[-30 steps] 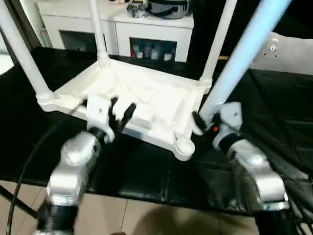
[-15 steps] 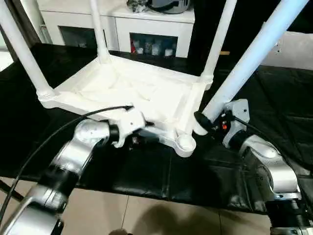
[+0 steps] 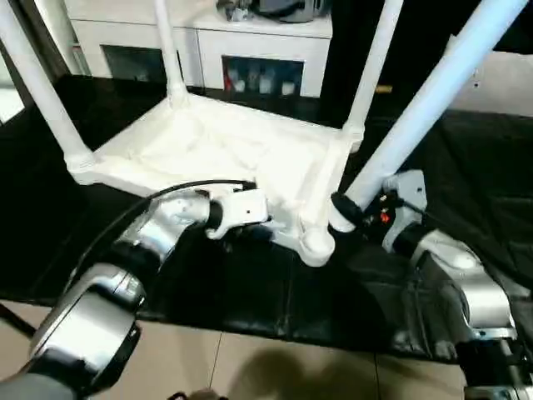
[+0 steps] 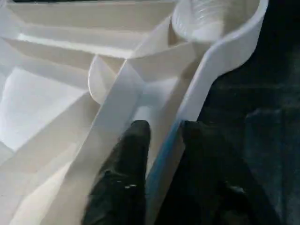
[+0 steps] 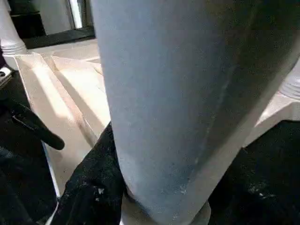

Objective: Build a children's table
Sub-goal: Rotate table base

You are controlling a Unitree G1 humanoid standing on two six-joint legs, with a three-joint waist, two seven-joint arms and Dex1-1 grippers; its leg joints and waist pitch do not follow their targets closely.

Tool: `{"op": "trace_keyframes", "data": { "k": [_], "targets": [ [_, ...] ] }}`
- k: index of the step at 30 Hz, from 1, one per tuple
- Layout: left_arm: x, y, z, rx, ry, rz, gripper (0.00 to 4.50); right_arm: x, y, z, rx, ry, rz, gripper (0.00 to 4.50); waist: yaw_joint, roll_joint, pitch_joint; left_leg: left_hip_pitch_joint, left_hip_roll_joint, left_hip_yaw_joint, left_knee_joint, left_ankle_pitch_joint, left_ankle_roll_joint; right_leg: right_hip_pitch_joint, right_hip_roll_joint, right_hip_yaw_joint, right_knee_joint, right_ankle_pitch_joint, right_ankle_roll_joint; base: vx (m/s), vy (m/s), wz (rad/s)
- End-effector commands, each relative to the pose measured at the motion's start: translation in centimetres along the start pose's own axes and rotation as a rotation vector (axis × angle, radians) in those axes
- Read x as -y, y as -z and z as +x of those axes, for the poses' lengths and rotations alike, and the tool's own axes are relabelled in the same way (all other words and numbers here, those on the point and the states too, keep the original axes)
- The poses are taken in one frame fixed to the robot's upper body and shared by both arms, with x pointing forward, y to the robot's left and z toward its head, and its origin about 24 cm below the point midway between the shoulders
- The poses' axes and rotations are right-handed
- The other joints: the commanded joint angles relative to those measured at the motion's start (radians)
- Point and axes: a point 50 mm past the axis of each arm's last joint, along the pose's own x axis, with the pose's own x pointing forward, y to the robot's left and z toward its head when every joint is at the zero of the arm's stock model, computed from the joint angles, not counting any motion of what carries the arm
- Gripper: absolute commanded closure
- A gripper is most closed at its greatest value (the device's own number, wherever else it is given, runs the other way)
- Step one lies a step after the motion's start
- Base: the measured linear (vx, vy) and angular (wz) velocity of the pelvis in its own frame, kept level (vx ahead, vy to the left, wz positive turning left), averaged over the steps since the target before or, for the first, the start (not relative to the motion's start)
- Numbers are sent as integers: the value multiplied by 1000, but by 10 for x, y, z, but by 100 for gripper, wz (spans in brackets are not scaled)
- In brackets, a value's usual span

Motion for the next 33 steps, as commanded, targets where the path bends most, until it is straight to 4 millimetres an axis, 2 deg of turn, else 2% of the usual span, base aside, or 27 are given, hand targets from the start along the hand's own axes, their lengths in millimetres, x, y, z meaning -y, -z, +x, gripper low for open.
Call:
{"op": "trace_keyframes", "data": {
  "k": [1,2,3,4,5,6,7,12,13,15,18,20,21,22,23,24,25,26,27,28,29,30,32,33],
  "targets": [
    [0,3,1,-37,22,19,333,5,-6,-2,26,12,-7,259,7,10,-68,14,71,-21,-76,-114,22,50,-93,38,-68,151,-291,0,0,0],
    [1,4,2,-52,36,22,354,4,-6,-2,26,4,7,259,7,9,-69,14,72,-21,-76,-112,23,51,-93,37,-67,156,-293,0,0,0],
    [2,7,2,-77,55,28,354,3,-6,-3,26,-7,14,259,9,8,-69,14,73,-21,-75,-111,27,51,-94,38,-67,158,-297,0,0,0],
    [2,8,3,-91,60,31,356,2,-6,-3,24,-7,14,259,11,9,-67,14,73,-21,-76,-114,28,50,-94,38,-68,149,-294,0,0,0],
    [1,9,3,-113,69,40,379,2,-5,-4,23,-8,12,259,14,14,-67,15,74,-22,-76,-113,27,50,-95,38,-67,148,-295,0,0,0],
    [1,10,3,-122,72,44,379,2,-5,-4,23,-9,12,259,12,9,-67,13,74,-22,-77,-111,29,50,-94,39,-68,152,-294,0,0,0],
    [0,10,4,-136,76,49,392,1,-5,-4,26,-10,11,259,13,10,-66,13,73,-21,-77,-116,28,51,-95,39,-69,141,-293,0,0,0],
    [-1,12,6,-209,104,106,410,-1,-7,-2,59,-25,-3,259,16,9,-59,18,78,-22,-85,-180,11,46,-98,41,-80,36,-284,0,0,0],
    [0,14,6,-234,131,121,420,-2,-7,-2,55,-28,-1,259,17,12,-59,19,77,-22,-86,-191,7,45,-98,42,-82,9,-280,0,0,0],
    [1,14,6,-246,146,128,425,-2,-7,-2,53,-29,-2,259,16,11,-59,18,77,-22,-87,-194,4,45,-98,43,-85,-3,-276,0,0,0],
    [5,19,0,-281,261,99,433,-3,-8,-3,56,-50,-5,259,15,9,-60,15,75,-22,-86,-174,9,46,-99,44,-84,4,-271,0,0,0],
    [7,22,-8,-295,376,24,436,-4,-10,-5,60,-69,-7,259,12,9,-62,13,76,-22,-85,-150,18,47,-99,43,-80,45,-277,0,0,0],
    [8,22,-13,-289,438,-19,439,-4,-10,-5,61,-77,-10,259,11,4,-64,13,75,-20,-85,-122,27,48,-100,43,-77,85,-283,0,0,0],
    [9,22,-16,-279,485,-51,443,-5,-10,-6,62,-82,-13,259,7,5,-65,10,72,-18,-83,-96,41,50,-97,41,-73,126,-290,0,0,0],
    [10,21,-17,-269,513,-69,446,-5,-10,-6,62,-86,-14,259,7,-1,-66,12,71,-16,-83,-86,49,51,-98,40,-73,144,-295,0,0,0],
    [12,19,-20,-239,568,-114,446,-5,-11,-6,62,-93,-15,259,6,-1,-67,10,71,-14,-81,-66,68,52,-100,40,-71,168,-304,0,0,0],
    [13,18,-21,-219,599,-132,446,-5,-11,-6,62,-98,-16,259,7,1,-69,11,72,-12,-80,-54,80,50,-100,38,-70,182,-315,0,0,0],
    [13,17,-21,-212,609,-137,448,-5,-11,-6,62,-99,-16,259,7,-3,-69,12,72,-9,-79,-51,87,50,-99,38,-70,192,-320,0,0,0],
    [14,17,-21,-203,622,-141,449,-5,-10,-6,61,-101,-16,259,10,1,-71,11,74,-9,-78,-41,99,50,-100,37,-67,214,-328,0,0,0],
    [15,16,-19,-192,609,-131,449,-5,-10,-5,60,-102,-16,259,12,0,-71,10,75,-8,-77,-32,111,50,-99,34,-65,227,-332,0,0,0],
    [16,16,-15,-178,569,-97,449,-6,-9,-4,58,-105,-17,259,13,-2,-71,10,76,-8,-78,-31,115,50,-98,33,-66,228,-332,0,0,0],
    [16,16,-12,-169,526,-58,449,-6,-9,-3,57,-107,-17,259,15,1,-70,10,78,-10,-78,-36,121,49,-99,32,-67,221,-331,0,0,0],
    [16,16,-9,-157,475,-9,449,-7,-9,-2,56,-109,-19,259,20,0,-66,14,81,-9,-81,-76,118,45,-100,32,-75,160,-325,0,0,0],
    [16,16,-6,-157,424,37,449,-8,-9,-2,56,-111,-20,259,25,1,-63,17,83,-7,-85,-107,105,42,-101,34,-81,97,-316,0,0,0]
  ]
}}
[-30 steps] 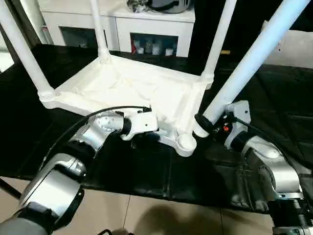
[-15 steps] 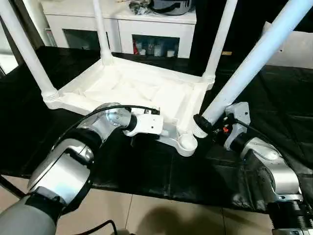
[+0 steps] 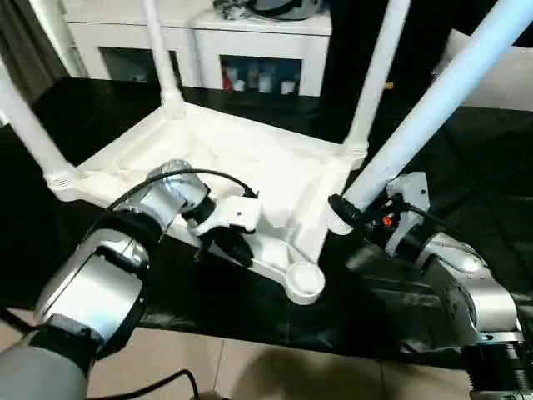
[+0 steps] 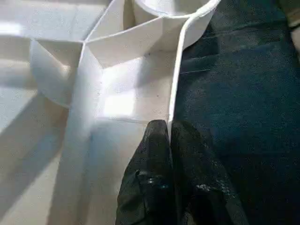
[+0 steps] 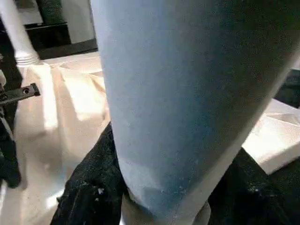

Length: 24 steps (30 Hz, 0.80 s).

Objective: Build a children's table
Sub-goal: Rotate table base

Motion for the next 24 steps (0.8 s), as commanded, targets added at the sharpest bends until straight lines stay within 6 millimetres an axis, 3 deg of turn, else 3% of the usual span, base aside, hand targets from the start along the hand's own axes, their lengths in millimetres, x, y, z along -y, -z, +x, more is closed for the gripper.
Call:
{"op": "trace_keyframes", "data": {
  "k": [1,3,6,9,11,13,15,16,19,24],
  "targets": [
    [10,18,17,-88,-79,19,449,-3,-5,3,16,-19,-21,259,6,-14,-53,18,83,-19,-72,-158,74,37,-100,35,-73,28,-300,0,0,0],
    [10,18,19,-92,-97,27,450,-3,-5,3,15,-21,-21,259,7,-12,-47,22,85,-17,-80,-215,42,34,-101,36,-82,-91,-276,-25,3,2],
    [11,16,19,-35,-68,-30,393,-3,-4,2,15,-21,-20,259,6,-13,-43,25,85,-13,-90,-271,-3,25,-102,40,-94,-238,-226,-35,8,0],
    [13,15,20,14,-64,-45,353,-4,-3,2,15,-21,-17,259,1,-15,-45,15,81,-15,-93,-270,-11,28,-103,37,-96,-263,-203,0,0,0],
    [14,15,23,45,-87,-35,346,-4,-3,1,16,-22,-13,259,1,-15,-51,16,82,-12,-89,-233,-1,23,-101,37,-89,-154,-213,0,0,0],
    [15,16,24,58,-75,-57,346,-4,-2,1,16,-23,-10,259,5,-15,-61,13,79,-6,-78,-139,33,28,-99,33,-72,34,-242,0,0,0],
    [17,19,24,41,-63,-64,344,-5,-2,1,16,-26,-8,259,7,-15,-66,9,78,-5,-72,-89,54,30,-98,31,-63,129,-254,0,0,0],
    [17,19,24,36,-61,-64,361,-5,-2,1,17,-27,-7,259,8,-17,-69,3,75,-4,-64,-35,87,34,-98,28,-52,233,-261,0,0,0],
    [19,23,23,8,-44,-97,380,-6,-2,1,17,-33,-5,259,10,-15,-71,1,76,-2,-59,-26,110,30,-98,23,-49,272,-272,0,0,0],
    [18,27,20,-8,-14,-183,408,-5,-2,2,16,-37,-7,259,5,-15,-61,2,81,-4,-69,-88,89,29,-101,22,-61,131,-278,0,0,0]
  ]
}}
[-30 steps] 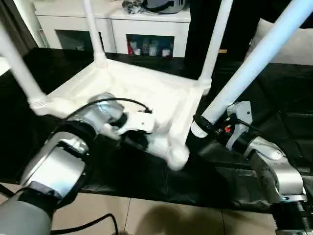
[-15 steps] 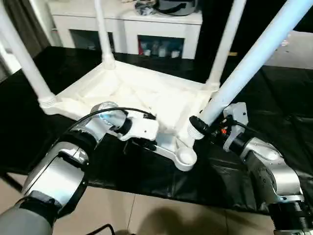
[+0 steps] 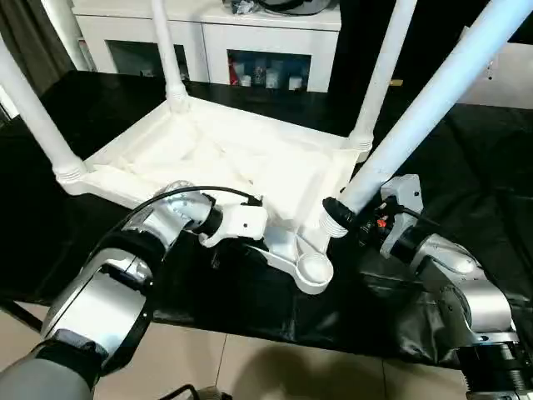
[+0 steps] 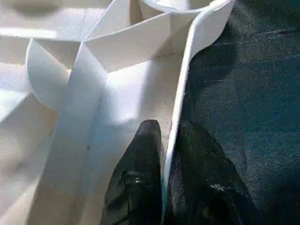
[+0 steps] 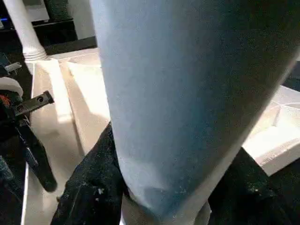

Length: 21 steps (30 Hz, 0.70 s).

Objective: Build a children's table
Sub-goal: Rotate table base

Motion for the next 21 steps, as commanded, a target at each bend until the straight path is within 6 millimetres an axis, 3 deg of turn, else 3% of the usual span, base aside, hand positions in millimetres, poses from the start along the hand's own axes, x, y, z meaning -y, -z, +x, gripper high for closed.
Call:
{"op": "trace_keyframes", "data": {
  "k": [1,8,10,14,15,16,20,21],
  "targets": [
    [12,21,5,-61,53,-137,414,-1,-5,0,20,-15,-13,259,9,-12,-63,20,73,-26,-66,-102,76,49,-89,33,-59,106,-275,0,0,0],
    [0,15,11,54,-92,-439,435,-4,-9,6,20,-25,-12,259,6,-15,-59,20,70,-24,-67,-106,72,49,-90,34,-64,65,-285,0,0,0],
    [-3,16,20,85,-184,-609,435,-9,-10,10,16,-43,-7,259,4,-17,-58,20,69,-24,-65,-108,75,50,-92,33,-66,50,-291,0,0,0],
    [-3,16,24,97,-215,-676,438,-11,-9,11,12,-51,1,259,-2,-21,-59,13,65,-27,-64,-92,89,54,-91,35,-70,43,-280,0,0,0],
    [-3,16,29,107,-246,-733,441,-12,-9,12,7,-52,4,259,-7,-29,-59,11,63,-26,-63,-85,97,55,-88,34,-70,53,-277,0,0,0],
    [-3,14,35,111,-278,-769,445,-12,-8,13,0,-47,5,259,-9,-29,-59,13,65,-25,-63,-84,100,54,-88,33,-69,57,-283,0,0,0],
    [-1,5,46,186,-302,-648,450,-12,-7,15,-11,-41,-1,259,-6,-25,-59,12,69,-29,-64,-85,115,54,-90,33,-74,26,-275,0,0,0],
    [5,3,49,197,-286,-527,450,-10,-7,16,-19,-34,-8,259,-5,-23,-57,14,71,-28,-64,-86,120,49,-88,34,-76,29,-274,0,0,0]
  ]
}}
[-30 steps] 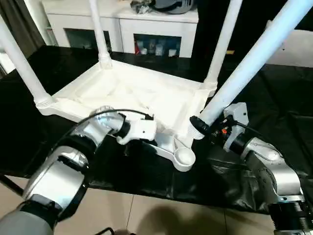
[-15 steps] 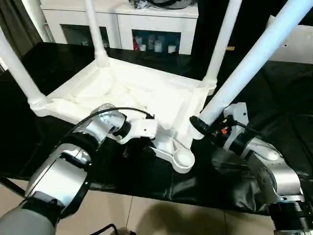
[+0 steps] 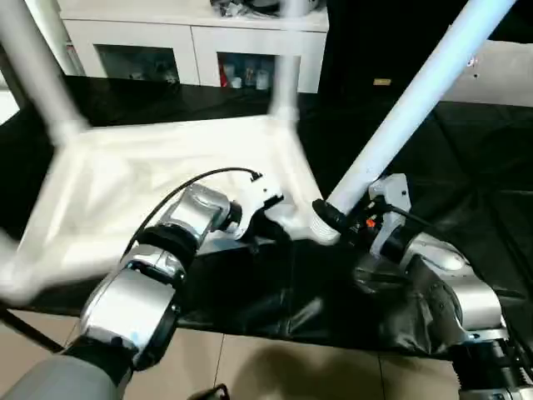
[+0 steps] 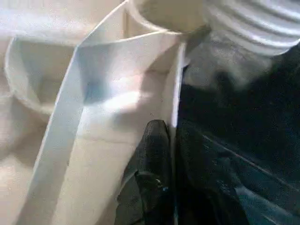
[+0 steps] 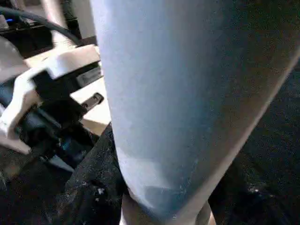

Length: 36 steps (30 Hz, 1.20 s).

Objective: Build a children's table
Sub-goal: Insert table leg to table base

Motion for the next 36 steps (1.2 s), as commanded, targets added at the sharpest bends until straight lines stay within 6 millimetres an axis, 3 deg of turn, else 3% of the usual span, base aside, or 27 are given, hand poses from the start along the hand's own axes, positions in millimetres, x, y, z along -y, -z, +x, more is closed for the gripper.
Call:
{"op": "trace_keyframes", "data": {
  "k": [1,3,6,9,14,15,17,18,19,24,27,36],
  "targets": [
    [17,29,3,-31,71,88,450,2,-7,3,-1,12,-28,259,11,-21,-57,10,78,-32,-70,-95,116,49,-87,33,-72,24,-261,0,0,0],
    [24,38,0,-86,121,195,450,4,-6,3,-18,33,-32,259,11,-18,-56,15,78,-32,-73,-111,106,44,-85,33,-72,0,-247,0,0,0],
    [29,44,-5,-113,161,247,450,5,-5,3,-35,31,-19,259,19,-14,-53,23,78,-28,-78,-166,64,35,-87,37,-83,-111,-223,0,0,0],
    [32,47,-11,-116,199,227,450,4,-7,4,-38,15,-18,259,24,-12,-54,22,79,-28,-82,-160,37,34,-85,36,-78,-92,-213,0,0,0],
    [32,57,-20,-170,193,236,450,5,-6,6,-52,-1,-20,259,23,-15,-56,19,76,-27,-79,-132,42,36,-85,34,-72,-27,-214,0,0,0],
    [32,61,-23,-201,188,256,450,6,-5,7,-67,-2,-18,259,22,-21,-56,16,77,-28,-80,-129,46,38,-87,33,-71,-28,-212,0,0,0],
    [31,61,-26,-208,183,278,450,6,-3,7,-87,0,-15,259,19,-15,-55,20,76,-26,-80,-138,39,34,-84,33,-75,-47,-210,0,0,0],
    [31,60,-26,-202,182,287,450,6,-3,8,-95,1,-14,259,18,-25,-54,20,75,-25,-80,-144,34,35,-83,33,-76,-58,-210,0,0,0],
    [31,57,-27,-180,180,282,450,6,-2,8,-109,-4,-10,259,17,-28,-54,20,77,-24,-82,-149,29,35,-83,33,-76,-69,-207,0,0,0],
    [32,49,-33,-120,207,285,450,2,-1,11,-122,-44,-10,259,16,-19,-55,22,78,-26,-83,-152,12,34,-83,32,-72,-48,-210,0,0,0],
    [35,49,-39,-138,229,315,450,-1,1,14,-139,-74,-7,259,12,-21,-56,22,78,-25,-82,-141,17,36,-83,32,-68,-3,-220,0,0,0],
    [32,50,-45,-153,226,335,450,-3,7,16,-197,-147,-10,259,11,-21,-56,22,77,-24,-80,-137,14,38,-82,31,-67,2,-228,0,0,0]
  ]
}}
